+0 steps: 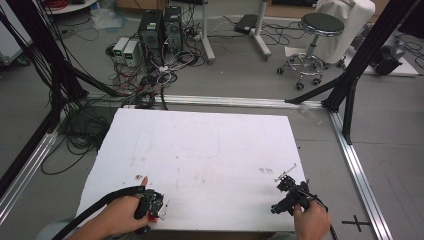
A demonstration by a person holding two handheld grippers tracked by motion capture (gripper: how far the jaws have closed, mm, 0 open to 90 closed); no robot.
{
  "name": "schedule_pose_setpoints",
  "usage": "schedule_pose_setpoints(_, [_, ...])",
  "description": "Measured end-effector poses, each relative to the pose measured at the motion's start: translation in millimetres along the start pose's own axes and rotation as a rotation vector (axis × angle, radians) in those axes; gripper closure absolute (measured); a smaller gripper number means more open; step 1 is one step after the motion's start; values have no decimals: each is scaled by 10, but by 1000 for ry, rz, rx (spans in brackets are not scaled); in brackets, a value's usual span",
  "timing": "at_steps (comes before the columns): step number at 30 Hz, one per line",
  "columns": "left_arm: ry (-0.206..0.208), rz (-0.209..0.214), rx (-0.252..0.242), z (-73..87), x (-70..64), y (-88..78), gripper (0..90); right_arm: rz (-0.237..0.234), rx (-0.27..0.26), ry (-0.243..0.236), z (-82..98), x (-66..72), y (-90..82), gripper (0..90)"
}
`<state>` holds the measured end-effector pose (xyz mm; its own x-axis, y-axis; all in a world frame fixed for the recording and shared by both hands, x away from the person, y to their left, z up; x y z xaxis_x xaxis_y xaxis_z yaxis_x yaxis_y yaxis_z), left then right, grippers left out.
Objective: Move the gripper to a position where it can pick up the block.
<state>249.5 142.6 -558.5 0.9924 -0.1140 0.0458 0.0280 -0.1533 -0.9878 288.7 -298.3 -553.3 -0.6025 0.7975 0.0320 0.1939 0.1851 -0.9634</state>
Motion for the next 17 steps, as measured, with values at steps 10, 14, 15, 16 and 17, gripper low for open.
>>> schedule_pose_setpoints(10, [-4,4,24,-2,7,67,236,-3,1,5,2,0,5,33])
schedule_pose_setpoints(14, [-9,3,28,4,7,63,235,-2,3,4,-1,3,7,33])
schedule_pose_setpoints(15, [-4,3,30,4,8,59,235,-2,3,4,-1,3,7,33])
schedule_pose_setpoints(16, [-4,3,30,4,8,59,236,-1,1,6,-2,3,8,33])
schedule_pose_setpoints(17, [-10,2,27,1,2,56,236,-1,1,6,-2,3,8,33])
Point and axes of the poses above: each handheld gripper's, and its own axes: y roughly forward along the jaws, z roughly out of its underside, x roughly to its left, the point moved 5 cm from there along y, roughly forward along the jaws, and after that the axes turned 5 degrees about -x, right-handed, at the moved point
